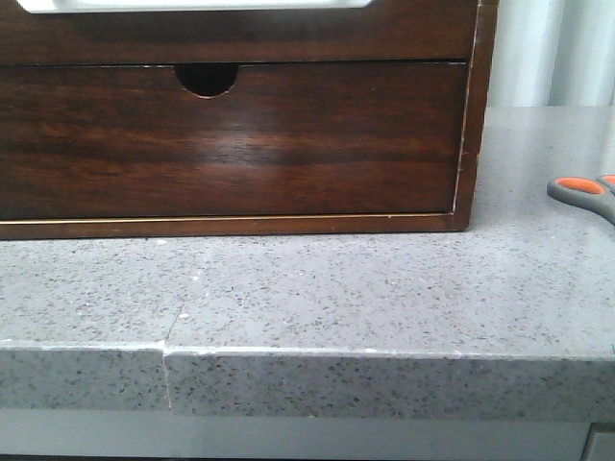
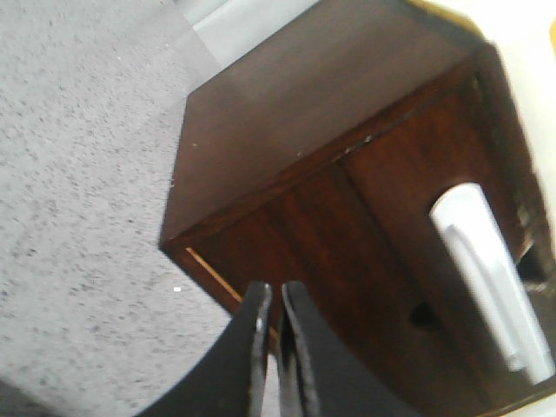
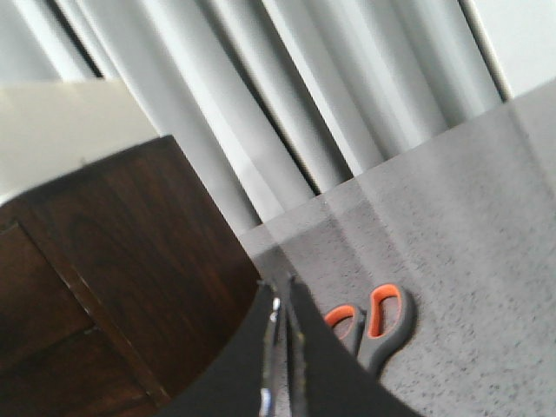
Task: Put scissors in drawer with both arms
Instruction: 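Reach the left gripper toward the white handle of the wooden drawer, then close the left gripper around the white drawer handle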
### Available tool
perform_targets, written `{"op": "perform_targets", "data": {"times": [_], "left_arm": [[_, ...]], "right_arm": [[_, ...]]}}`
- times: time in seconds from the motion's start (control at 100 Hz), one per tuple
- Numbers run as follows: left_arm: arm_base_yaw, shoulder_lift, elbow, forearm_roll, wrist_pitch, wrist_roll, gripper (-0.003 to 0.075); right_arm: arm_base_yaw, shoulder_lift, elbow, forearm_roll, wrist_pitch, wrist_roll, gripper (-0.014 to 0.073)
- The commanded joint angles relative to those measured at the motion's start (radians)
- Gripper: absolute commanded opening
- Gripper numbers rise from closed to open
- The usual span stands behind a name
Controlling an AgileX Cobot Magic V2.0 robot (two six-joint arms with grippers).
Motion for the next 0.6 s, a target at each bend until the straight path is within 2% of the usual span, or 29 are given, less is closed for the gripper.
{"op": "perform_targets", "data": {"times": [0.0,0.17,0.34,0.41,0.53,0.59], "left_arm": [[-0.007,-0.031,0.008,-0.088,-0.061,-0.007,-0.002],[-0.007,0.013,-0.089,-0.032,-0.008,-0.005,-0.002],[-0.007,0.202,-0.266,0.051,0.127,-0.005,-0.0003],[-0.007,0.296,-0.336,0.051,0.209,0.002,0.0087],[-0.007,0.454,-0.441,0.022,0.339,0.075,0.0377],[-0.007,0.527,-0.488,-0.023,0.397,0.142,0.0448]], "right_arm": [[-0.005,-0.028,-0.014,0.051,-0.052,0.003,-0.0045],[-0.005,-0.012,-0.11,0.051,0.103,0.003,-0.0044],[-0.005,0.076,-0.222,0.051,0.241,0.003,-0.0014],[-0.005,0.122,-0.269,0.069,0.296,0.003,0.0054],[-0.005,0.206,-0.335,0.154,0.391,0.003,0.0237],[-0.005,0.254,-0.36,0.223,0.425,0.007,0.0341]]}}
